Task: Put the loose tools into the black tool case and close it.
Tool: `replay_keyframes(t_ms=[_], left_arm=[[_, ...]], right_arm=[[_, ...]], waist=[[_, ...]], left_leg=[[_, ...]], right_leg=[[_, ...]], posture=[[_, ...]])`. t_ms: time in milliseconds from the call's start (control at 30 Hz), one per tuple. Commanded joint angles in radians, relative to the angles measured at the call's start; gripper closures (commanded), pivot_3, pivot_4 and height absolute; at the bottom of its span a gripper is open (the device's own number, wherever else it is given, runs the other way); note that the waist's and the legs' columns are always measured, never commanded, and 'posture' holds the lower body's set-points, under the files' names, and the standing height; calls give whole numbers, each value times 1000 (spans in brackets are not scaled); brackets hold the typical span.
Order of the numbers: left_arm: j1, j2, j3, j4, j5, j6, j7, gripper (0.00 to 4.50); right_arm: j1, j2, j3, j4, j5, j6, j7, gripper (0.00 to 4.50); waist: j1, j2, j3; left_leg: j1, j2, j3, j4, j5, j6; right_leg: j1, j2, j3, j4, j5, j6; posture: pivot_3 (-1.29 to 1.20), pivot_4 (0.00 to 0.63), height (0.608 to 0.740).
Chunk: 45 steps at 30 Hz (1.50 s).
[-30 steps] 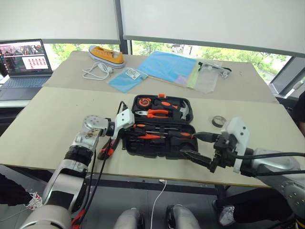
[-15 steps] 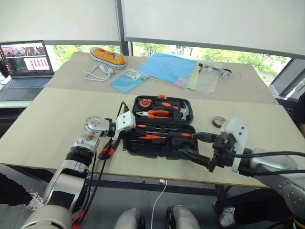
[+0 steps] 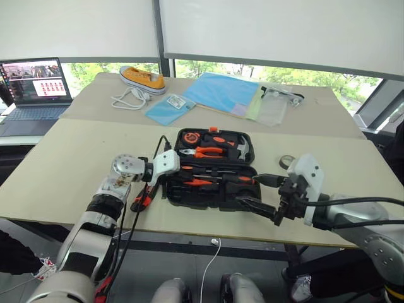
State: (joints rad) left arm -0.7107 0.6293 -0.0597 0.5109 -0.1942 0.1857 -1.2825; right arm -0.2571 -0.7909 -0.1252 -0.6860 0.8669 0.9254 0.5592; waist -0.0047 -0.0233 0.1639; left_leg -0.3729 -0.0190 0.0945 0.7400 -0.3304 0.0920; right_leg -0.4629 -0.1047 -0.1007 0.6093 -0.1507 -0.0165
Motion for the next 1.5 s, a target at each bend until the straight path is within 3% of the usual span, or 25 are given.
replay_keyframes(t_ms=[33, 167, 333, 433, 567, 767, 933, 1033, 1167, 1300, 1400, 1500], left_arm=[[133, 114, 188, -374, -177, 315, 75, 1630], [470, 194, 415, -702, -235, 490, 193, 143], [829, 181, 618, -908, -228, 556, 285, 37], [914, 172, 663, -978, -260, 598, 325, 37], [843, 178, 610, -1025, -309, 696, 410, 37], [679, 213, 430, -1056, -354, 905, 522, 37], [488, 179, 211, -925, -293, 1005, 634, 37], [424, 183, 68, -838, -216, 972, 666, 37], [385, 159, 20, -785, -202, 942, 660, 1136], [387, 160, 11, -739, -160, 932, 687, 2586], [362, 157, 48, -652, -127, 881, 715, 2726], [283, 172, 147, -597, -184, 687, 593, 2727]], right_arm=[[-60, -3, 22, 30, -13, -45, 62, 0], [-110, -2, 92, 86, -53, -85, 156, 0], [-167, 6, 164, 152, -111, -139, 251, 0], [-194, 16, 189, 185, -137, -158, 287, 0], [-201, 24, 208, 197, -168, -173, 310, 0], [-160, 21, 193, 156, -182, -169, 303, 0], [-114, 23, 182, 105, -196, -173, 271, 0], [-96, 25, 175, 79, -195, -167, 254, 0], [-78, 20, 148, 52, -181, -153, 233, 0], [-62, 12, 124, 37, -162, -142, 224, 0], [-50, 6, 106, 23, -130, -116, 218, 0], [-35, -12, 84, 7, -102, -100, 232, 0]], waist=[[-1, 0, 0], [-7, 2, 0], [-4, 2, 1], [18, 4, 2], [36, 4, 3], [38, 4, 2], [40, 4, 2], [36, 4, 2], [39, 6, 2], [43, 6, 2], [44, 7, 2], [44, 6, 2]], left_leg=[[0, 0, -1, -2, 1, -1], [4, -2, -1, -8, 0, -3], [3, -3, -3, -12, -1, -5], [4, -3, -4, -12, -5, -15], [4, -5, -4, -12, -4, -18], [5, -5, -4, -12, -2, -21], [6, -5, -5, -12, -1, -23], [6, -5, -4, -12, -1, -23], [7, -5, -4, -12, -1, -23], [8, -5, -4, -12, -1, -23], [9, -5, -4, -12, -1, -23], [9, -4, -4, -12, 0, -25]], right_leg=[[0, 0, -1, 0, 0, -1], [1, -2, -1, -1, -2, -6], [3, -1, -5, -2, -4, -5], [5, -2, -7, -8, -8, -1], [6, -5, -7, -7, -9, 2], [5, -4, -5, -2, -7, 1], [5, -2, -5, 1, -8, -1], [5, -2, -5, 0, -8, -1], [6, -3, -4, 0, -8, -1], [6, -5, -4, 1, -8, -1], [6, -5, -3, 1, -8, -1], [6, -5, -4, 2, -8, -1]], posture=[[0, 150, 718], [0, 150, 718], [0, 150, 718], [0, 150, 718], [0, 150, 718], [0, 150, 718], [0, 150, 718], [0, 150, 718], [0, 150, 718], [0, 150, 718], [0, 150, 718], [0, 150, 718]])
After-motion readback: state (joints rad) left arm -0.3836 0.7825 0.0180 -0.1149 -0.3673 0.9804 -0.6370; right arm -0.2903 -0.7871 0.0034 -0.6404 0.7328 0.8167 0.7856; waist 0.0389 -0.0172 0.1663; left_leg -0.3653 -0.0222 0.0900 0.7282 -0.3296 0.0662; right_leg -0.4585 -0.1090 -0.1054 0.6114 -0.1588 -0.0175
